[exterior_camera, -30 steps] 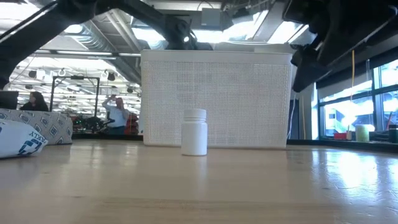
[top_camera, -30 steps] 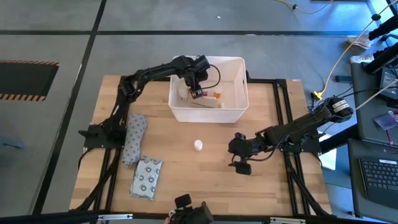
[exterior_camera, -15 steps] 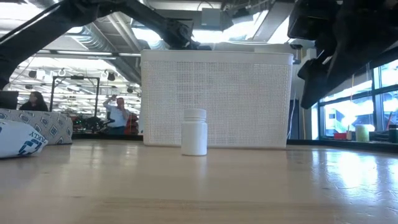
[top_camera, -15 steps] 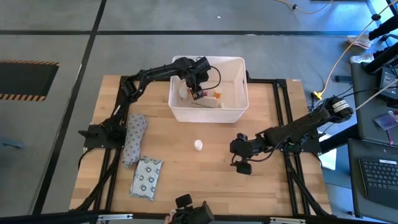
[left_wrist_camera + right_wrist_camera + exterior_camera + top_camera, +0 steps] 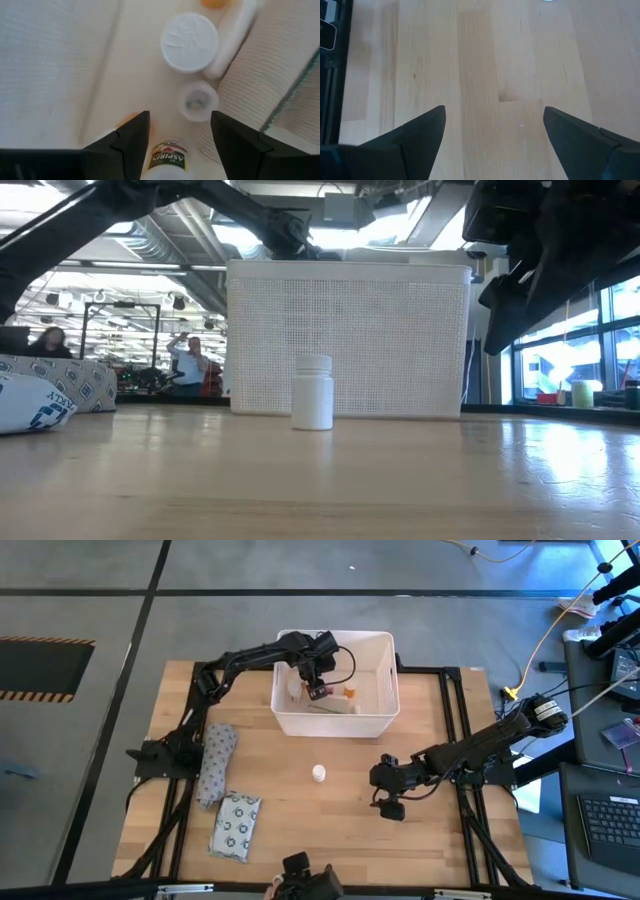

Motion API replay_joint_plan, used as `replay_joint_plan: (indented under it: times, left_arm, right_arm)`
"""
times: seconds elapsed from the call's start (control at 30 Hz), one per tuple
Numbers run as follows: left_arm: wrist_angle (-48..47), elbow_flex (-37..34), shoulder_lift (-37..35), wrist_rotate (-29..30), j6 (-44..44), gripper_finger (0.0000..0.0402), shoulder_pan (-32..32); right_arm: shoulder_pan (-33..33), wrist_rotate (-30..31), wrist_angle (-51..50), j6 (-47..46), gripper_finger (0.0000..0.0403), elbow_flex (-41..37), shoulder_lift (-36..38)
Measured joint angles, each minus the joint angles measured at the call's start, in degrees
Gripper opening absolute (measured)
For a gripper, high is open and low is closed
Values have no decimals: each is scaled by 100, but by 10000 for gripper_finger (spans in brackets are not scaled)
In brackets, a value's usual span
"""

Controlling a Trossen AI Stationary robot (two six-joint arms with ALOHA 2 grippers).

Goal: Pick & place medical supplies in basket/bin
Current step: Put the white pill bottle into the white bin

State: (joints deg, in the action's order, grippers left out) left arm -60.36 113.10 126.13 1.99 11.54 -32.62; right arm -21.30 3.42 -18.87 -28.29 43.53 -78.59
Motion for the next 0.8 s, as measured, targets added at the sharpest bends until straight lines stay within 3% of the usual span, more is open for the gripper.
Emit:
replay_joint_plan:
  times: [0.27,0.5,0.67,0.8]
  left_arm:
    - [-233,483,-555,1,-27,203,38]
    - [-156,920,-1459,-133,-327,203,110]
    - [499,448,-2351,-445,-491,205,251]
    - [1073,-479,-3275,-241,-517,203,496]
  right_arm:
    - [0,0,2,59,337,0,0]
    - [0,-1,619,816,337,0,0]
    - [9,8,1333,1531,337,2,0]
    - [15,191,1691,1686,337,2,0]
